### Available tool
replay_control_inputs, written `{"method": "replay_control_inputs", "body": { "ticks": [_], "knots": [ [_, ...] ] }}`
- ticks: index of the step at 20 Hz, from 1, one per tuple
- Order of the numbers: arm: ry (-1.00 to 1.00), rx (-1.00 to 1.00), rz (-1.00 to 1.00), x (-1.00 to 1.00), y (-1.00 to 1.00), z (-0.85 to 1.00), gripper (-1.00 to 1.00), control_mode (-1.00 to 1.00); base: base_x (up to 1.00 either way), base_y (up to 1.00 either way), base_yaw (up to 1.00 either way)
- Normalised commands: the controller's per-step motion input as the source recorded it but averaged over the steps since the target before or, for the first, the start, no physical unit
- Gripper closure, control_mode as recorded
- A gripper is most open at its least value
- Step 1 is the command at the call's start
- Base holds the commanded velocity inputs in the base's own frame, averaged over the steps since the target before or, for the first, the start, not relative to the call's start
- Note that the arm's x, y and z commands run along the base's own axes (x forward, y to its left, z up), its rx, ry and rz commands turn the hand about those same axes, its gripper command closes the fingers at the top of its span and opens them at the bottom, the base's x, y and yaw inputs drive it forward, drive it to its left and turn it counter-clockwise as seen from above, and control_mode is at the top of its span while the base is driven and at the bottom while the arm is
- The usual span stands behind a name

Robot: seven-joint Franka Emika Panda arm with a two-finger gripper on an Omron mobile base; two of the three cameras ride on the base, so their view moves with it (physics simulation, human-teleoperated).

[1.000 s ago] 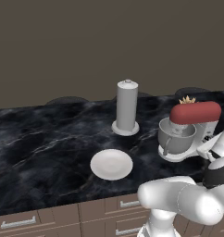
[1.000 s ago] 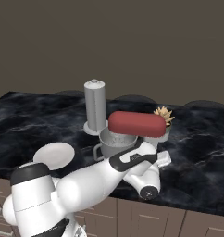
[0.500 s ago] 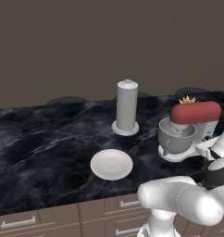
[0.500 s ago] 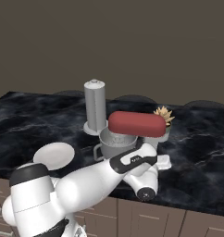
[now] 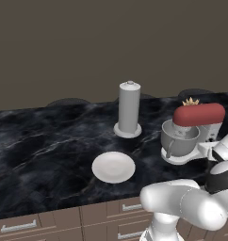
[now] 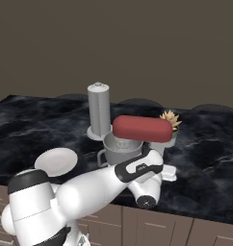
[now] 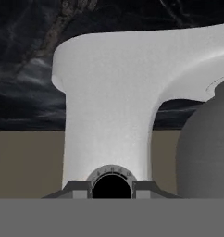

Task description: Add butter and sugar cubes to the stand mixer bowl and then turn on the stand mixer to begin making frosting.

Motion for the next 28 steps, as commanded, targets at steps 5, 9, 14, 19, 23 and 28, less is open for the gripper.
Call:
{"method": "replay_control_inputs", "body": {
  "ticks": [5, 9, 14, 19, 23, 28],
  "knots": [
    [0.00, 0.23, -0.11, -0.01, 0.00, 0.00, 1.00, -1.00, 0.00, 0.00, 0.00],
    [0.00, 0.24, -0.11, 0.00, 0.00, 0.00, 1.00, -1.00, 0.00, 0.00, 0.00],
    [0.00, 0.24, -0.10, 0.00, 0.00, 0.00, 1.00, -1.00, 0.00, 0.00, 0.00],
    [0.00, 0.23, -0.08, 0.00, 0.00, 0.00, 1.00, -1.00, 0.00, 0.00, 0.00],
    [0.00, 0.22, -0.04, 0.00, 0.00, 0.00, 1.00, -1.00, 0.00, 0.00, 0.00],
    [0.00, 0.23, -0.01, -0.01, 0.00, 0.00, 1.00, -1.00, 0.00, 0.00, 0.00]
  ]
}}
